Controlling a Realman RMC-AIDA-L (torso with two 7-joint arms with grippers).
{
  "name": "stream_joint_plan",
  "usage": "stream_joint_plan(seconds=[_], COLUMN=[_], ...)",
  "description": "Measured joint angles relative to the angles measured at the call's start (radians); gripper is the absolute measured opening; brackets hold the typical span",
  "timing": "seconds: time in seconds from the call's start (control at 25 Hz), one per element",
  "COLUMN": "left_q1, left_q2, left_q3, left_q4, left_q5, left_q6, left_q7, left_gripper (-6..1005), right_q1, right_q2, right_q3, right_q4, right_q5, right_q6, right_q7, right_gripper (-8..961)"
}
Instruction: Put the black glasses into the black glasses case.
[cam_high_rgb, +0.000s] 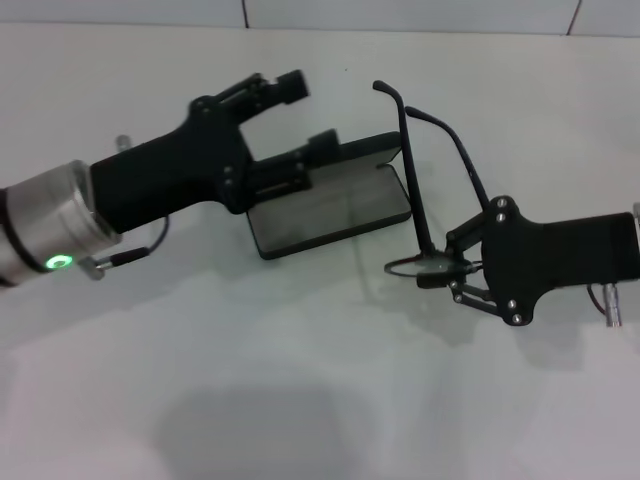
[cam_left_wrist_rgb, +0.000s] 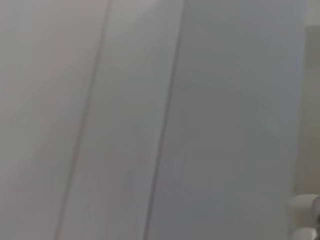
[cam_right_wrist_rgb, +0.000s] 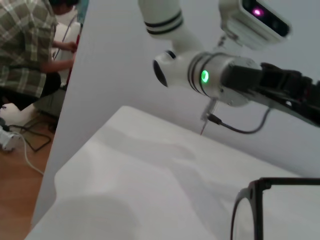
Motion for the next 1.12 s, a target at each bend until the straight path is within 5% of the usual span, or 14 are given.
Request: stream_joint_plan(seconds=[0.4, 1.12], left_q1=[-0.118, -0.213], left_q2=[-0.018, -0.028], left_q3=[0.0, 0.0], left_q4=[0.015, 0.014], left_q5=[0.102, 0.259], left_q6=[0.03, -0.119], left_q7=[-0.004, -0.249], left_gripper=[833, 829], right_q1=[0.006, -0.007], right_q2=[0.002, 0.001], right_q3=[-0.004, -0.003], right_q4=[0.061, 0.055], right_q5=[0.046, 0.1], right_q6=[-0.002, -0.009], right_q7=[-0.089, -0.208], right_gripper=[119, 128])
